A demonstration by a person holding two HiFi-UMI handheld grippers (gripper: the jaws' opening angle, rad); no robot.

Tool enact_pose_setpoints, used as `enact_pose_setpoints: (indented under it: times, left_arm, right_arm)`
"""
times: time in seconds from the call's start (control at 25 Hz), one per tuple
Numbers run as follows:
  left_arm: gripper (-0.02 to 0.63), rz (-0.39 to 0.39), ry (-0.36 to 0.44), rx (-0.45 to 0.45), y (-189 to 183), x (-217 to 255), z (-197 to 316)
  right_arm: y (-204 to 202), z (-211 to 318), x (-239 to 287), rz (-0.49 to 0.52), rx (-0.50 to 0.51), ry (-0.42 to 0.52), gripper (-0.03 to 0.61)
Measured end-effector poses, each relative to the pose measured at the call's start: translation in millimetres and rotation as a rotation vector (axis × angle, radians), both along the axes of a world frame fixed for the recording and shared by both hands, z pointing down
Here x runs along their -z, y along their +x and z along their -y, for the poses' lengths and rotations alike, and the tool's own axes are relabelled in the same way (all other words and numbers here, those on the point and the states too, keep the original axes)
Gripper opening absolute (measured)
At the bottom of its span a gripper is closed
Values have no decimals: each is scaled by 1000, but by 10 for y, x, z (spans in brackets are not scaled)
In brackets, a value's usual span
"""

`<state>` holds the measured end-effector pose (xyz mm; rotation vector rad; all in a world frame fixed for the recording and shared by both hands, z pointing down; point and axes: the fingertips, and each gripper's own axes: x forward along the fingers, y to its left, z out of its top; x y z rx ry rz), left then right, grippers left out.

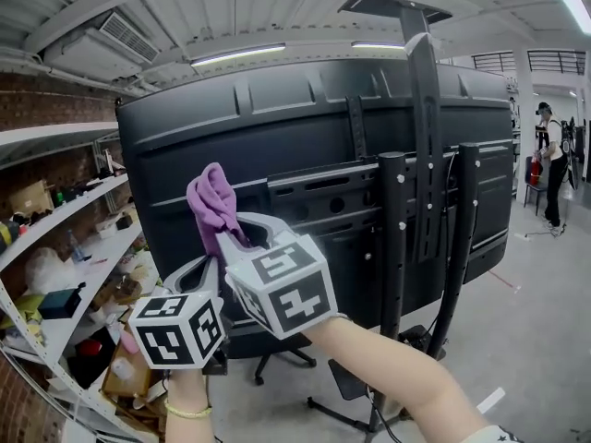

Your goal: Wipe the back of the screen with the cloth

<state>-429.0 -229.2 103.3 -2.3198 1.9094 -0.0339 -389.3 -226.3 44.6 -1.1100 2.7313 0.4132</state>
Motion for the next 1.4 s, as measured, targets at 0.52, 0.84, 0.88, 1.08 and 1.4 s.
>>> enact_pose_setpoints:
  times: [0.52,0.84,0.88,1.08,1.4]
  left_arm:
    - [8,-55,-56,-220,3386,-1392,-226]
    - [8,-80,-112,-441,5305,-2098,-335]
    - [8,-67,-117,-457,5461,-2160,-336]
    - [8,-20,-141,-460,5971,-2501,-97]
    - [8,-48,-153,-283,6083,-2828,678]
  right_arm:
    - [3610,-302,-1656,-167,-373,-29,63]
    - [5549,-524,-2522,-143,-625,-181,63]
    - [5702,-519,-2594,-139,-647,-195,63]
    - [6144,-230,-2948,-136,-659,-241,63]
    - [6121,818,-3398,-236,-484,-236,63]
